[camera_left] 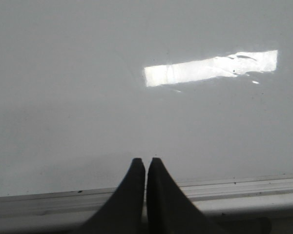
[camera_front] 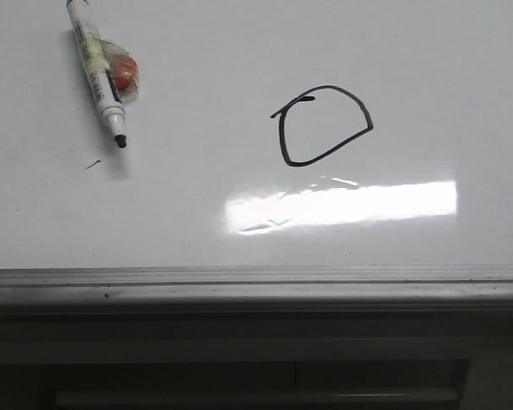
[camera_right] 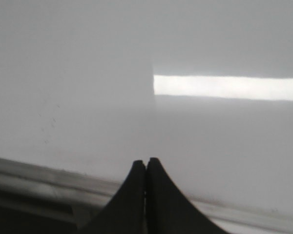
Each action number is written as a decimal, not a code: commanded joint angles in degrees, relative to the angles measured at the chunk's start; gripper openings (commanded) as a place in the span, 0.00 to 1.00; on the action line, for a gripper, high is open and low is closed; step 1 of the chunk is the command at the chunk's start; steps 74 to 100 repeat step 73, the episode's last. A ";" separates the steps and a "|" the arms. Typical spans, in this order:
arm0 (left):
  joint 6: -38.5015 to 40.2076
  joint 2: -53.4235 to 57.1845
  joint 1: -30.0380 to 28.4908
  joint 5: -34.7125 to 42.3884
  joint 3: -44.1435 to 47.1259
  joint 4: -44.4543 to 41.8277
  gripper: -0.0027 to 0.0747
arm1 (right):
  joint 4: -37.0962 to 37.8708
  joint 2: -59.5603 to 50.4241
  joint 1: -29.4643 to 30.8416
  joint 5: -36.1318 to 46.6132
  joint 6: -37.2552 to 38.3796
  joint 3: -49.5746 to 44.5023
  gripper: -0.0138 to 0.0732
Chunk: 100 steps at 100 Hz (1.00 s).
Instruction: Write number 0 on whiteboard
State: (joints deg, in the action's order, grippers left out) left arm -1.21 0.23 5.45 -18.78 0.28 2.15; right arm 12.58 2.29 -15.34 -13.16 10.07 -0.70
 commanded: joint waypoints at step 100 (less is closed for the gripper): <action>-0.09 1.50 -0.22 2.88 1.75 0.50 0.01 | -0.18 -4.02 0.31 -3.63 -1.95 -0.76 0.09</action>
